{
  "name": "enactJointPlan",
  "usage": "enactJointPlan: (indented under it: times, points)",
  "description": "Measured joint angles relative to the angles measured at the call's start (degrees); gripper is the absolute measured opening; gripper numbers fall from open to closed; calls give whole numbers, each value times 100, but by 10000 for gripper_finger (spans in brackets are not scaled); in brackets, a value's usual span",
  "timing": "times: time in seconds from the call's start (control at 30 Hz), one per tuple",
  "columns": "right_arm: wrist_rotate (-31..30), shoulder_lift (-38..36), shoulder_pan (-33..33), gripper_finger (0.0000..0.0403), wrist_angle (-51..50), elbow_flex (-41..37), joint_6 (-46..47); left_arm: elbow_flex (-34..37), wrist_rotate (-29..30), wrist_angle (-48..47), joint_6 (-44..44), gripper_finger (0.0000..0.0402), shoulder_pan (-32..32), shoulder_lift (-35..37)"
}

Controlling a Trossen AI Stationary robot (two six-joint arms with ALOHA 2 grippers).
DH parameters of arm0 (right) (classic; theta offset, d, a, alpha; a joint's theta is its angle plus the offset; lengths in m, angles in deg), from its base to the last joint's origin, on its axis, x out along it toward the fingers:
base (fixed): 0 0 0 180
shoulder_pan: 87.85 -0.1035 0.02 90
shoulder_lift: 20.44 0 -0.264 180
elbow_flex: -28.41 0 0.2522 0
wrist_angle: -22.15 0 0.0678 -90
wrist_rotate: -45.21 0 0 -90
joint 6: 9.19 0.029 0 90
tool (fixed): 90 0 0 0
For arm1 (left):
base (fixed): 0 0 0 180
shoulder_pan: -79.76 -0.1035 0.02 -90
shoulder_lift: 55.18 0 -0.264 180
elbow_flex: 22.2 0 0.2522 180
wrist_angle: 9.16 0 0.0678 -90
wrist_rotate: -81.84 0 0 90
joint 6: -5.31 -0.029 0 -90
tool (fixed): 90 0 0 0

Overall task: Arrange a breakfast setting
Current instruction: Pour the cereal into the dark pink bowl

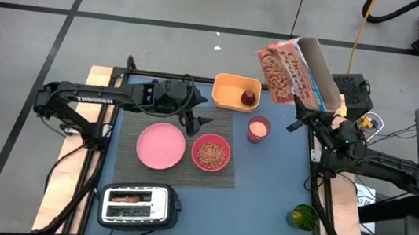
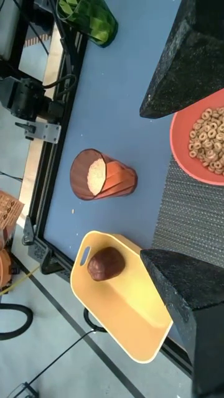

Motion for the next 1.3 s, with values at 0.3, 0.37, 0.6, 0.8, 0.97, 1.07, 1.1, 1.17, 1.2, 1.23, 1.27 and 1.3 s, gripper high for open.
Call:
enactJointPlan:
  times: [0.3, 0.37, 0.6, 0.8, 0.97, 1.07, 1.1, 1.17, 1.2, 1.23, 1.27, 1.3]
  points:
    - [-463, -148, -11, 59, -1008, 0, 647, 0, 2, 0, -13, 365, 0, 2]
    - [-461, -146, -11, 58, -1347, 0, 779, 0, 2, 2, -15, 365, 0, 2]
    - [-461, -148, -11, 58, -2198, 0, 1355, 0, 2, 2, -15, 365, 0, 4]
    - [-461, -146, -11, 58, -3042, 0, 1755, 0, 2, 2, -13, 365, 0, 4]
    - [-610, -146, -11, 58, -3469, 0, 2005, 0, 4, 2, -9, 365, 0, 7]
    - [-751, -145, -10, 58, -3595, 0, 2018, 0, 4, 2, -2, 365, 0, 7]
    - [-827, -144, -11, 58, -3608, 0, 2017, 0, 4, 2, -2, 365, 0, 7]
    - [-1023, -146, -11, 58, -3596, 0, 2021, 0, 4, 2, 0, 365, 0, 7]
    - [-1081, -146, -9, 58, -3596, 0, 2020, 0, 4, 2, 0, 365, 0, 7]
    - [-1085, -146, -9, 58, -3599, 0, 2030, 0, 4, 2, 0, 365, 0, 7]
    - [-1064, -146, -9, 58, -3625, 0, 2086, -2, 4, 2, 0, 365, 2, 7]
    - [-1034, -144, -9, 58, -3680, 0, 2191, -2, 4, 1, -1, 365, 0, 7]
